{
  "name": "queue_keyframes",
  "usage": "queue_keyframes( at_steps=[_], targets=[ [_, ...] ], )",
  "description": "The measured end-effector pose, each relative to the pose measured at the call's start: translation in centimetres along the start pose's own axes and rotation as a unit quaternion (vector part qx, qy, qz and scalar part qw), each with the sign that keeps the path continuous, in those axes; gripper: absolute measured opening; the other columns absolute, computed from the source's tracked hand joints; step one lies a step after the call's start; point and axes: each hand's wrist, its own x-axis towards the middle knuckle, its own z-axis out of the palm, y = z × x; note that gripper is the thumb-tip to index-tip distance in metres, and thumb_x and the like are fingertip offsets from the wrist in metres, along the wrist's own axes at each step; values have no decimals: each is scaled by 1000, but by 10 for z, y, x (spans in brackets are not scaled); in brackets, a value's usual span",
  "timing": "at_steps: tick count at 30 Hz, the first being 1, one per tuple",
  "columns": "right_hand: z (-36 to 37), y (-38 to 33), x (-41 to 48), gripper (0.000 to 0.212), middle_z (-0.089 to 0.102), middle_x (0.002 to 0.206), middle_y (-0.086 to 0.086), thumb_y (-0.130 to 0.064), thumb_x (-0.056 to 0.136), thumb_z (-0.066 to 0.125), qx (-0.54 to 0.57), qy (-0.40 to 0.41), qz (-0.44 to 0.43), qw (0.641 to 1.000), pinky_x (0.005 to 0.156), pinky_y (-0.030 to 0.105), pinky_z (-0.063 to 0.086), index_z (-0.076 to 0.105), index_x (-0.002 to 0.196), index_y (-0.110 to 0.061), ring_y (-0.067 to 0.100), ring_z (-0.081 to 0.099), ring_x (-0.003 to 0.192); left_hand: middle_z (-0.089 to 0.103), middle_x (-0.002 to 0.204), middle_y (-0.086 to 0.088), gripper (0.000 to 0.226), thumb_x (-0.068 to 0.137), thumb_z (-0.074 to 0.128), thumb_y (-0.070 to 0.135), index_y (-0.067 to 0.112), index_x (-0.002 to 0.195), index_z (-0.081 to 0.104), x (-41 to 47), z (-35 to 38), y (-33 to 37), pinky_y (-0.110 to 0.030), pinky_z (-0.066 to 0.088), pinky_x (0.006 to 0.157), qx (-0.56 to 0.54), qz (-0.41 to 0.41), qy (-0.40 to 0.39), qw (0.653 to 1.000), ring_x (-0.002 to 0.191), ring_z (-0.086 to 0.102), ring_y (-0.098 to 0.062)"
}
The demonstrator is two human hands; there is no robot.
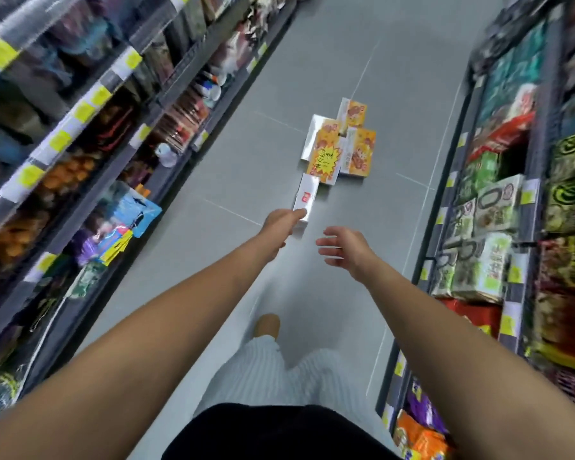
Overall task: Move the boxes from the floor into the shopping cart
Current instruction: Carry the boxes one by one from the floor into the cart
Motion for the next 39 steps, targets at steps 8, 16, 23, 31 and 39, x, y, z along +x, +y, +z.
queue_keyframes(
  at_steps=[8, 16, 23, 31, 39],
  targets=[
    [-80, -55, 90, 16, 69, 85, 4, -23, 94, 52, 57, 13, 27, 998, 62, 27, 46, 59, 103, -13, 18, 61, 70, 42, 140, -5, 62, 94, 54, 32, 10, 145, 28, 89, 79, 69, -27, 32, 84, 39, -21, 11, 999, 107, 41, -17],
    [-149, -117, 205, 9, 68, 87, 4, -23, 95, 52, 47, -11, 49, 998, 61, 26, 45, 59, 94, -17, 18, 61, 74, 37, 148, -7, 71, 92, 58, 36, 10, 148, 23, 207, 145, 104, -30, 33, 102, 118, -74, 45, 989, 133, 39, -25],
    [-161, -130, 309, 10, 66, 98, 7, -23, 97, 52, 37, -4, 81, 996, 80, 35, 47, 57, 88, -20, 20, 60, 83, 24, 153, -14, 90, 83, 68, 40, 10, 150, 15, 311, 177, 99, -42, 32, 109, 212, -108, 107, 965, 138, 32, -32],
    [-136, -84, 451, 29, 63, 115, 9, -28, 99, 50, 17, -17, 138, 990, 85, 34, 46, 56, 121, -10, 24, 58, 101, 22, 155, -8, 104, 77, 73, 44, 15, 151, 7, 456, 173, 25, -48, 30, 110, 232, -124, 152, 953, 140, 29, -31],
    [-94, 10, 593, 9, 63, 106, 9, -23, 98, 50, 27, -16, 175, 984, 85, 36, 46, 56, 91, -20, 25, 59, 98, 15, 158, -11, 108, 75, 73, 50, 16, 152, 4, 597, 173, -84, -54, 22, 115, 253, -185, 186, 931, 144, 19, -34]
  ],
)
